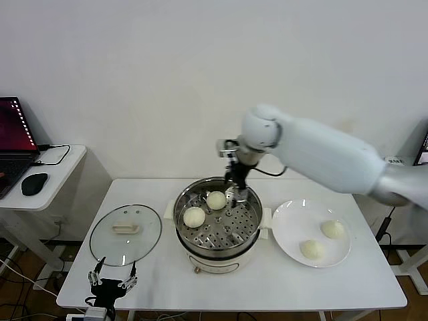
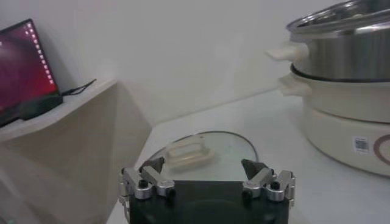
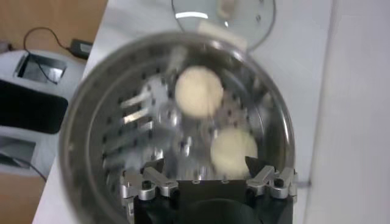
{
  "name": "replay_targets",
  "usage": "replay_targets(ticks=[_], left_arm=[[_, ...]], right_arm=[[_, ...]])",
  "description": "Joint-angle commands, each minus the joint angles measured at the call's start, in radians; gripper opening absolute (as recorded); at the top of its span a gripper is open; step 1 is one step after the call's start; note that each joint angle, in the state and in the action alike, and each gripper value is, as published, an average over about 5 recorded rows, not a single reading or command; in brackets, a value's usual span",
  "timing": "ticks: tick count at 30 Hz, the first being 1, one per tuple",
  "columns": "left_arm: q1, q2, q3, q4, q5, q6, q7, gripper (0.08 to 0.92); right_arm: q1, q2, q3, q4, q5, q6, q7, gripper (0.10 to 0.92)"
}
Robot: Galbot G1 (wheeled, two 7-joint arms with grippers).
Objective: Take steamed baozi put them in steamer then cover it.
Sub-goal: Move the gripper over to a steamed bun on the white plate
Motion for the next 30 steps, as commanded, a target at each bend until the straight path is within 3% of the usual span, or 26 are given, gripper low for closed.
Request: replay_targets(ticks=[1,17,30], left_arm=[[0.001,0.000,0.001,-0.001,-0.005,-0.001,0.002,0.823],[0.016,-0.003,0.009,0.000,-0.015,0.001,0.007,0.823],[0.006,-0.007,0.014,0.028,-0.008,0.001,0.005,0.823]], right_arm=[[-0.072,-0.346,0.061,0.092,-0.101,0.061,-0.031,0.823],[-0.466,-0.347,0.249,-0.008,-0.316,0.166,-0.028,0.823],[-0.565,-0.264,0.279,-0.070,-0.352,0.156,0.033,0.823]])
